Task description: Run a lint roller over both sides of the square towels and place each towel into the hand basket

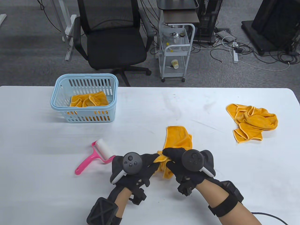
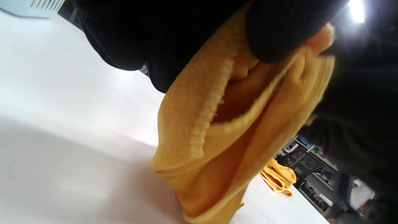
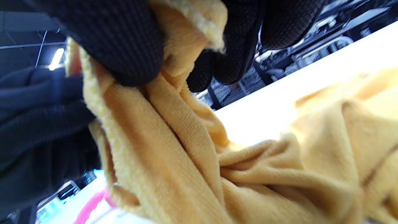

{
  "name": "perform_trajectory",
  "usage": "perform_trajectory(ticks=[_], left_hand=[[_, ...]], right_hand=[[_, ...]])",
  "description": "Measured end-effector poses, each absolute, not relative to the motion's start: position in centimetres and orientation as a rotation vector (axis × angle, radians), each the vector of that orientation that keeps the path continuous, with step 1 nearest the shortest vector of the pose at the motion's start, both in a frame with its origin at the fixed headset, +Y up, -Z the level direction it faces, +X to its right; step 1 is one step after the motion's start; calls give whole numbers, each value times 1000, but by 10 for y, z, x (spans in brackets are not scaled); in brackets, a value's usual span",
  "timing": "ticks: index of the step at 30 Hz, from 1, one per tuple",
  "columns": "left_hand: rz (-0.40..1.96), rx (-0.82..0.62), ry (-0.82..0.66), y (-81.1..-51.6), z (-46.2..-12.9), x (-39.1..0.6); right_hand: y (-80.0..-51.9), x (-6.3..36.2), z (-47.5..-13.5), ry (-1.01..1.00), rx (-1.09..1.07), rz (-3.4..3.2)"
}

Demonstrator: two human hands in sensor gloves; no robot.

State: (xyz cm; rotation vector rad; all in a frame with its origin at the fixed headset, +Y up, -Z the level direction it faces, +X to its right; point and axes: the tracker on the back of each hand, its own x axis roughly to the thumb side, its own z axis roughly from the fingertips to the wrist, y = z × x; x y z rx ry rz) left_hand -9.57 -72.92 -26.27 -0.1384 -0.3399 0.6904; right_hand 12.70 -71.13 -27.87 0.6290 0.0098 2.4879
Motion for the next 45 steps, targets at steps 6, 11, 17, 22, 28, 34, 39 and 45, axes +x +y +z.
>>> perform_trajectory(ticks=[6, 11, 17, 22, 28, 34, 39, 45], left_hand=[[764, -175, -328, -733, -264, -102], [753, -168, -334, -734, -264, -102], [733, -134, -352, -731, -261, -100], [669, -114, -385, -729, -257, -93], [615, -117, -449, -726, -252, -85], [481, -28, -384, -723, -250, -86], [338, 56, -245, -723, -250, -86], [337, 96, -173, -718, -256, -99]], right_hand=[[-733, 138, -284, 236, 697, 2404], [-732, 136, -283, 432, 844, 2304], [-730, 137, -284, 531, 899, 2211], [-728, 132, -281, 530, 945, 2254], [-720, 128, -274, 179, 816, 2363], [-697, 126, -261, -22, 901, 2384], [-653, 133, -245, -299, 947, 2420], [-611, 174, -250, -487, 834, 2461]])
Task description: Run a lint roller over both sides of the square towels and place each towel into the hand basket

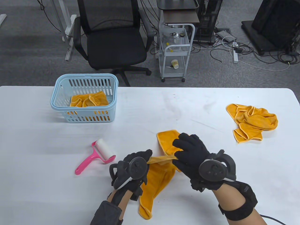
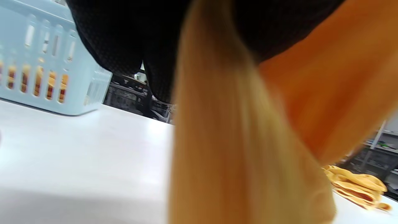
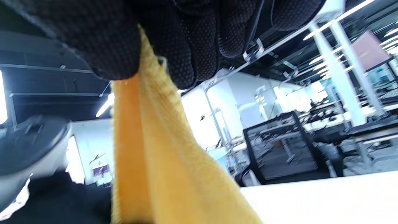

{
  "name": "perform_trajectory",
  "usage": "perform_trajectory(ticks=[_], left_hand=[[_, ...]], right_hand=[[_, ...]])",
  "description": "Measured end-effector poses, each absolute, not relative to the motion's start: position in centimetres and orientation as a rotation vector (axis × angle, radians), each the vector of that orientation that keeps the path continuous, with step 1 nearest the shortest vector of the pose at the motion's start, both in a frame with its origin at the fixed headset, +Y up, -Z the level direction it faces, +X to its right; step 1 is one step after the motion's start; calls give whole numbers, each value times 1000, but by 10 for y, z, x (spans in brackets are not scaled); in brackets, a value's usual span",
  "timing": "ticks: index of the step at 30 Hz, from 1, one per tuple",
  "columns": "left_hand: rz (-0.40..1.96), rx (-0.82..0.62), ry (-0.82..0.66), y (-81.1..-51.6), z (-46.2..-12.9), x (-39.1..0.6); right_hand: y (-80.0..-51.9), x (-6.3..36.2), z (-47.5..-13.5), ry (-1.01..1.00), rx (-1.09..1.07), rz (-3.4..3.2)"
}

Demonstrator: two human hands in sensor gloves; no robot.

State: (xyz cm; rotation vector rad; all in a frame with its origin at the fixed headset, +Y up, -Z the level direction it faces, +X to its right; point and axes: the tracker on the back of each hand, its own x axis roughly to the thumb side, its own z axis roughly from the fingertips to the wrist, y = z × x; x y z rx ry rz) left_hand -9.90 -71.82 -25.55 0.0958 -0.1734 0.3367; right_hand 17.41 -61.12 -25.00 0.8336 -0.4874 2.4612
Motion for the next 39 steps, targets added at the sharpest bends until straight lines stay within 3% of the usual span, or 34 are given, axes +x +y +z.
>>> perform_trajectory(ticks=[6, 9, 20, 24, 27, 33, 36, 39], left_hand=[[326, 74, -158, -698, -261, -116], [367, 62, -206, -673, -262, -128], [403, 306, -463, -498, -217, -158], [332, 358, -483, -460, -218, -157], [327, 303, -478, -461, -240, -153], [308, 194, -381, -500, -309, -142], [275, 206, -315, -514, -340, -140], [279, 249, -300, -511, -353, -139]], right_hand=[[-574, 252, -266, -603, 574, 2489], [-560, 292, -270, -593, 478, 2481], [-508, 368, -235, -522, 518, 2254], [-492, 378, -243, -471, 524, 2234], [-496, 380, -266, -381, 484, 2236], [-534, 377, -339, -207, 282, 2210], [-547, 372, -365, -205, 190, 2175], [-547, 370, -379, -265, 141, 2112]])
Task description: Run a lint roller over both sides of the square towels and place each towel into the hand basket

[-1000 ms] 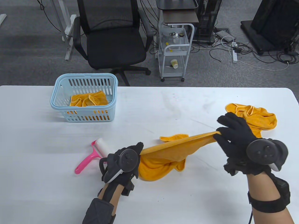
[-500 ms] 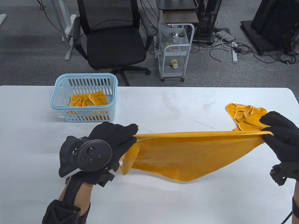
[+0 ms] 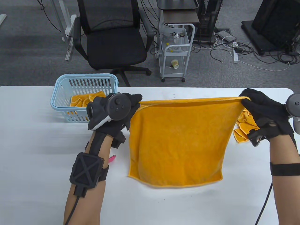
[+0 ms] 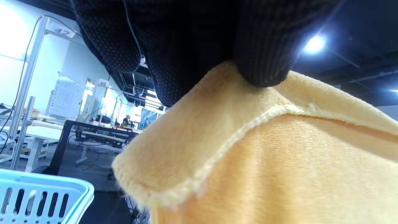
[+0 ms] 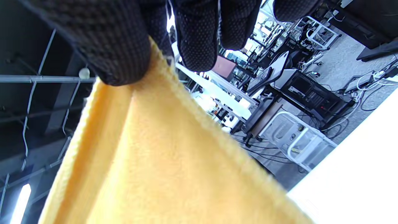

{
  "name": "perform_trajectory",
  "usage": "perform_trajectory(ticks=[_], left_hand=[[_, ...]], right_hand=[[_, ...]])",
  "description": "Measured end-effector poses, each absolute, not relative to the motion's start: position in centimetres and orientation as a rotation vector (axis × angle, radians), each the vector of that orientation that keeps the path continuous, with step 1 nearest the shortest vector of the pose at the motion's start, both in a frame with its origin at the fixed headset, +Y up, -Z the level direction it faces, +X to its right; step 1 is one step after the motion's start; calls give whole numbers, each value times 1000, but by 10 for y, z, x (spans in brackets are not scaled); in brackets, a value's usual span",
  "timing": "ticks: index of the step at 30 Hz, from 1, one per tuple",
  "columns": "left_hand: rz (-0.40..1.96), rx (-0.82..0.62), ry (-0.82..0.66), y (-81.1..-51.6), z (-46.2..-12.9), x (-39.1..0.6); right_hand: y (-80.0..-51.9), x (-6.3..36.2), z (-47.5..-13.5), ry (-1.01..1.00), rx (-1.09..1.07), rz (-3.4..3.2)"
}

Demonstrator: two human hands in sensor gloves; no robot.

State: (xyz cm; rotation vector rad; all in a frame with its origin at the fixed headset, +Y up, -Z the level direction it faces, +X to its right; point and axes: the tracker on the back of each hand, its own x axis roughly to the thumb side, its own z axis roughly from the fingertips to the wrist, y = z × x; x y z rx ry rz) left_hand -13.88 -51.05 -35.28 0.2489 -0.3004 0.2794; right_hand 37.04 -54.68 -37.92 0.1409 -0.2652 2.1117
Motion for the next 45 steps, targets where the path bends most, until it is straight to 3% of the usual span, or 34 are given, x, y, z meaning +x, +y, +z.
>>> perform_trajectory(ticks=[6, 10, 14, 19, 24, 26, 30, 36, 41, 45], left_hand=[[211, 447, -333, -473, -329, -139], [131, 401, -396, -486, -313, -132], [-6, 178, -441, -549, -309, -115], [-160, -158, -508, -668, -303, -84], [-241, -384, -538, -745, -288, -68], [-272, -400, -536, -754, -280, -69], [-243, -420, -522, -760, -268, -75], [-265, -429, -475, -775, -263, -76], [-327, -445, -467, -781, -259, -73], [-339, -482, -465, -781, -256, -76]], right_hand=[[-522, 378, -373, -350, 293, 1895], [-531, 380, -361, -294, 400, 1999], [-581, 376, -354, -63, 406, 2328], [-664, 363, -344, 239, 373, 2631], [-738, 347, -325, 643, 431, 2844], [-749, 342, -317, 777, 462, 2945], [-749, 339, -311, 833, 471, 3019], [-758, 322, -309, 646, 445, 2981], [-784, 310, -302, 629, 493, 3077], [-781, 310, -296, 687, 528, 3110]])
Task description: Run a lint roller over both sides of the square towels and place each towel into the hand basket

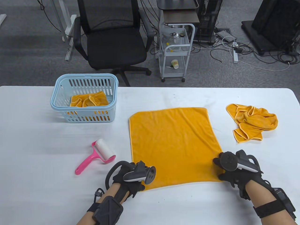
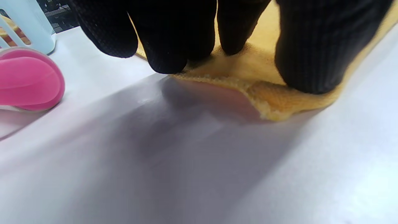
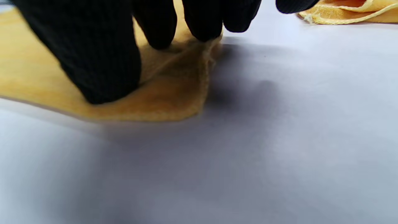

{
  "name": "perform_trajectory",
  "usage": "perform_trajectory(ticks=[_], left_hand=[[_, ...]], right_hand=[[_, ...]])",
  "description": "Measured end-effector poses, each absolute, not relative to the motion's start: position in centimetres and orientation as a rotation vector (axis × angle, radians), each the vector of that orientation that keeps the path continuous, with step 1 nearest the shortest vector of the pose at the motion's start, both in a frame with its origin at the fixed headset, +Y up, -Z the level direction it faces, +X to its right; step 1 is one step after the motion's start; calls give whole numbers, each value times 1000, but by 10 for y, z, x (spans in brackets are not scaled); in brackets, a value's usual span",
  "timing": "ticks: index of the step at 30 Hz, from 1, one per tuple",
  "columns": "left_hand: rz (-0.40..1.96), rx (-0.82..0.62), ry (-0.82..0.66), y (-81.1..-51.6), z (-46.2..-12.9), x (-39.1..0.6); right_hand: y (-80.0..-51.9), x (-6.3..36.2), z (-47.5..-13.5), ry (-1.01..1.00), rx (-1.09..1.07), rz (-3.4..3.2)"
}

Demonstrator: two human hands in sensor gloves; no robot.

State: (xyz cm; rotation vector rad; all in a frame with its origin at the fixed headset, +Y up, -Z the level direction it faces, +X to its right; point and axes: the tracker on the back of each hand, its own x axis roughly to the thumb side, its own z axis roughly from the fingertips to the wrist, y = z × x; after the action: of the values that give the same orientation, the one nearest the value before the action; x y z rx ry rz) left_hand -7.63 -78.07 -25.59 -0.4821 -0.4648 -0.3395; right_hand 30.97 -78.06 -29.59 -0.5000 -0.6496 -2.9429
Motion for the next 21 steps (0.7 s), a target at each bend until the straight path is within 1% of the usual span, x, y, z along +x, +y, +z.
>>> perform_trajectory(ticks=[6, 8, 10, 13, 15, 17, 19, 21], left_hand=[[-370, -503, -479, -779, -246, -82], [-336, -481, -465, -772, -247, -89], [-253, -435, -426, -760, -250, -102], [-134, -335, -287, -734, -260, -140], [-103, -302, -148, -723, -271, -175], [-86, -325, -34, -720, -279, -204], [-68, -366, 66, -724, -286, -230], [-59, -403, 127, -730, -291, -246]], right_hand=[[-779, 308, -289, -675, -517, -2884], [-780, 307, -289, -676, -519, -2875], [-779, 307, -289, -679, -519, -2875], [-781, 310, -290, -713, -508, -2890], [-782, 311, -290, -726, -504, -2893], [-782, 312, -291, -746, -504, -2901], [-782, 312, -292, -759, -502, -2904], [-782, 312, -291, -767, -503, -2907]])
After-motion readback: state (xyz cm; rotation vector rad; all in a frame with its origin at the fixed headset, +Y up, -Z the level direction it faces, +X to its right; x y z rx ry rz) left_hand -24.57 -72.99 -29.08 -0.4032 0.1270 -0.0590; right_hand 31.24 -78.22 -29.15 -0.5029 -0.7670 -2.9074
